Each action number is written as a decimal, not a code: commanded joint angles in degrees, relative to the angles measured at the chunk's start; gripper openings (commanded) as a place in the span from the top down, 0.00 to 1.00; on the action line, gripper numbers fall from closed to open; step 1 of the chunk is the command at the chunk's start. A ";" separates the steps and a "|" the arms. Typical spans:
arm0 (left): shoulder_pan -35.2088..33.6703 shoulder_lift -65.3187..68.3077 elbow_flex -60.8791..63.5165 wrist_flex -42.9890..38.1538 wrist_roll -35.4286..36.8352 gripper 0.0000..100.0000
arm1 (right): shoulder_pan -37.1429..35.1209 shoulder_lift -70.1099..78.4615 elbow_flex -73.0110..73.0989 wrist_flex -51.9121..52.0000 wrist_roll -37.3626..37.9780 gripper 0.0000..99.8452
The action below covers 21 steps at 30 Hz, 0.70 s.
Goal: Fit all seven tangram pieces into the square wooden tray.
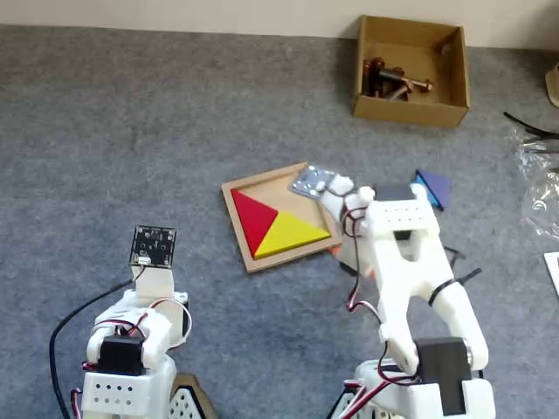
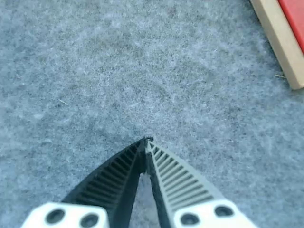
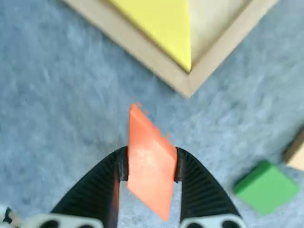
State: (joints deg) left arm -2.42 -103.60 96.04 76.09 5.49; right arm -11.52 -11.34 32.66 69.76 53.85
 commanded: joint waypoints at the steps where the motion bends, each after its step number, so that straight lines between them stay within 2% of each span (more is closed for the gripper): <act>1: 0.92 -0.40 1.10 -0.18 0.35 0.99 | -3.38 -0.13 -5.67 0.66 -1.76 0.97; 8: 0.92 -0.40 1.10 -0.18 0.35 0.99 | -7.78 0.48 -11.47 -0.31 -2.29 0.97; 14: 0.92 -0.40 1.10 -0.18 0.35 0.99 | -7.87 0.48 -12.35 -8.66 -11.60 0.97; 21: 0.92 -0.40 1.10 -0.18 0.35 0.99 | -12.79 0.48 -12.35 -9.10 -12.04 0.97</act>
State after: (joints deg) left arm -2.42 -103.60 96.04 76.09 5.49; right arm -21.98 -10.20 24.04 62.02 42.24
